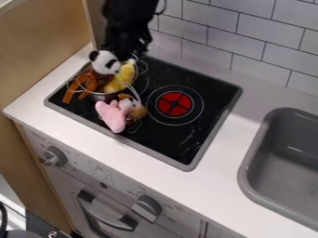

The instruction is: Took the stuffed panda and put it inside the pot

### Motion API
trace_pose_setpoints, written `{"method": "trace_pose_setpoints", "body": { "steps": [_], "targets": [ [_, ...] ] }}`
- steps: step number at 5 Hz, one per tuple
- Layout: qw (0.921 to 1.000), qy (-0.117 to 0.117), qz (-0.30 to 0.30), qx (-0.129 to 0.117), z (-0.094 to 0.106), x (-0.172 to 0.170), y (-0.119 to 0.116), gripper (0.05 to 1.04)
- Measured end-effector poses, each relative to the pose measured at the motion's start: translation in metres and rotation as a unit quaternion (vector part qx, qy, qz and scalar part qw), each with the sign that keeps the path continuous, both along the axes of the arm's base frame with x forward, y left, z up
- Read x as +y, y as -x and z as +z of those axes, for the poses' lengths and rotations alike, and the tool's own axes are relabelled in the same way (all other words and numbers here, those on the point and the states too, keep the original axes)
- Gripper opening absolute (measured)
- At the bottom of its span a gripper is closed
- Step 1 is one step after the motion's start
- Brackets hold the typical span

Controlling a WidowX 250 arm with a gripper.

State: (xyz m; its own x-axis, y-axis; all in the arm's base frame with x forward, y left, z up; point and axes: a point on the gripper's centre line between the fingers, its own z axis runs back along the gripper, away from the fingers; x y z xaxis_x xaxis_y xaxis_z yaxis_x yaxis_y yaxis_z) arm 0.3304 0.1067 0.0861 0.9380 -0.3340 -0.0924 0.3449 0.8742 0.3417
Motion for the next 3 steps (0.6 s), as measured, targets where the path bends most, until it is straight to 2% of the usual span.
{"method": "trace_pose_setpoints", "body": {
  "steps": [2,3],
  "targets": [
    [0.9944,-0.022,-0.070,-0.076,-0.013,0.029,-0.022,0.233],
    [0.9902,-0.030,-0.097,-0.096,-0.021,0.041,-0.031,0.233]
  ]
}}
